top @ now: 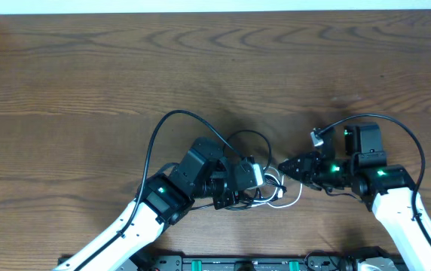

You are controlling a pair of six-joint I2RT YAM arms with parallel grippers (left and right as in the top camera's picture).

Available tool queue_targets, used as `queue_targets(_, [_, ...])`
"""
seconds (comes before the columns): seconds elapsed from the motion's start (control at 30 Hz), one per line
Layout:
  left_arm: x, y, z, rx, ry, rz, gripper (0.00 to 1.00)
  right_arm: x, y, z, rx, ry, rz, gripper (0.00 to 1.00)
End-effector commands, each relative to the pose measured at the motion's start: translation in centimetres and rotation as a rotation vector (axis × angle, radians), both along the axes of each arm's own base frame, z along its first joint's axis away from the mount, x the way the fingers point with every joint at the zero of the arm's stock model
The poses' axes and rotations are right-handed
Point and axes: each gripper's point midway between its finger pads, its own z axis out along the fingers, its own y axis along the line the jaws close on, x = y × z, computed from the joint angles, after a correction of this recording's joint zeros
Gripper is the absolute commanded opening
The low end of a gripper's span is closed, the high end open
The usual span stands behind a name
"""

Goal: Untangle cables

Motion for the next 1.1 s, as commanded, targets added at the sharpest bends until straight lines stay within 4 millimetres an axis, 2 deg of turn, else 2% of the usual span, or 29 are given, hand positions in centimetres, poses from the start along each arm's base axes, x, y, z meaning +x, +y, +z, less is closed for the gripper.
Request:
queue_targets(0.0, [0.2, -0.1, 0.4, -0.006, -0.021, -0.007, 0.08, -0.3, 0.6, -0.3, -0.019, 0.012, 0.009, 0.23])
queue_targets(0.1, [0.2, -0.1, 0.4, -0.006, -0.021, -0.007, 0.08, -0.3, 0.7, -0.5, -0.034, 0.026, -0.008, 0.17])
queue_targets(0.17, [0.2, -0.1, 0.4, -0.006, -0.021, -0.007, 0.08, -0.2, 0.9, -0.4, -0.029, 0.027, -0.010, 0.04])
queue_targets(0.2, [0.1, -0.1, 0.4, -0.006, -0.021, -0.007, 0.08, -0.1, 1.1, -0.2, -0.026, 0.016, -0.006, 0.01])
queue_targets(0.3, [0.1, -0.1, 0.4, -0.006, -0.020, -0.007, 0.08, 0.1, 1.5, 0.3, 0.006, 0.000, 0.007, 0.01])
queue_targets(0.47, [0.1, -0.1, 0.4, -0.005, -0.020, -0.007, 0.08, -0.5, 3.5, 3.5, 0.187, -0.031, 0.096, 0.01])
queue_targets(0.6, [0.1, -0.1, 0.4, -0.006, -0.020, -0.007, 0.17, -0.6, 4.1, 5.6, 0.264, -0.076, 0.126, 0.01])
queue_targets(0.7, [0.1, -0.1, 0.4, -0.006, -0.021, -0.007, 0.17, -0.1, 4.1, 6.6, 0.273, -0.136, 0.123, 0.01])
queue_targets(0.8, [0.1, -0.1, 0.4, -0.006, -0.020, -0.007, 0.34, 0.7, 3.9, 6.6, 0.254, -0.134, 0.070, 0.01])
queue_targets(0.83, [0.1, -0.1, 0.3, -0.004, -0.019, -0.007, 0.47, 1.1, 3.7, 6.4, 0.236, -0.137, 0.049, 0.01])
queue_targets(0.87, [0.1, -0.1, 0.3, -0.004, -0.018, -0.007, 0.64, 1.7, 3.3, 5.8, 0.197, -0.143, 0.011, 0.02])
queue_targets(0.9, [0.1, -0.1, 0.3, -0.004, -0.018, -0.007, 0.72, 2.1, 2.9, 5.3, 0.163, -0.144, -0.019, 0.02])
queue_targets(0.97, [0.1, -0.1, 0.3, -0.004, -0.018, -0.007, 0.77, 2.6, 2.5, 4.9, 0.139, -0.143, -0.052, 0.01])
queue_targets(1.07, [0.1, -0.1, 0.3, -0.003, -0.018, -0.007, 0.77, 2.9, 3.3, 6.8, 0.207, -0.219, -0.003, 0.01])
